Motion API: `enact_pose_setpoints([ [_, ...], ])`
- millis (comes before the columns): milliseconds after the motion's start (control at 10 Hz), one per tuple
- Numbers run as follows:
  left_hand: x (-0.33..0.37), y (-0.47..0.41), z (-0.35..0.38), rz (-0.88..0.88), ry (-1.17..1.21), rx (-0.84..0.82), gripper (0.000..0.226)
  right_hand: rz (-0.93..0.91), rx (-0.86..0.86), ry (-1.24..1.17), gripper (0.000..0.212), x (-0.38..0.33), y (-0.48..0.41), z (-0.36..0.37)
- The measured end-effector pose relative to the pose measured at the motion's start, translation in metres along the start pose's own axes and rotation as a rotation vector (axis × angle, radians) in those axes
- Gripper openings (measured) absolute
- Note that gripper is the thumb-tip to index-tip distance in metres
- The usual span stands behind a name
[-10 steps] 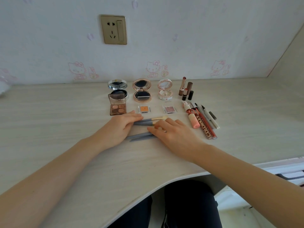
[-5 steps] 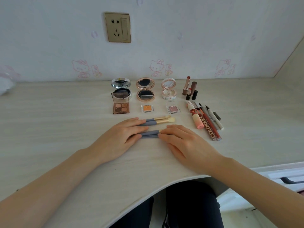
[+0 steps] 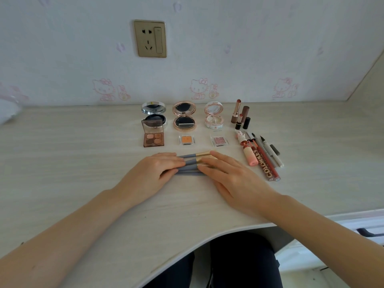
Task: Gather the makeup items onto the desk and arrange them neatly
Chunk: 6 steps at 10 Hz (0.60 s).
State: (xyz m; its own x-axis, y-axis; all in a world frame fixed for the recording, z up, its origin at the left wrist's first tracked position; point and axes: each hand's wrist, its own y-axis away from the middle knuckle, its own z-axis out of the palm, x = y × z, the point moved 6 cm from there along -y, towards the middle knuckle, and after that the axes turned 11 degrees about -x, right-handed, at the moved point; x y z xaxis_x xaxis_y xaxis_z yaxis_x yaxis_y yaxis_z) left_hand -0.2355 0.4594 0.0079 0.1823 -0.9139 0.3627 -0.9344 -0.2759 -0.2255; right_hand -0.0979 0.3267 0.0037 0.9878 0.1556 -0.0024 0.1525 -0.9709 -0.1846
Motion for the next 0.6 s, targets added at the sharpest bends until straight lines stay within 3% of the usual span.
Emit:
enact_pose_setpoints([
  [400,-0.002,0.004,-0.003,-0.096,-0.01,0.027,0.033,0.066,-0.015,-0.064,0.045,0.002,0.003,-0.002],
  [600,0.006,0.024,-0.013,-0.181,-0.001,0.061,0.034,0.155,0.086,-0.039,0.04,0.002,0.017,-0.024],
])
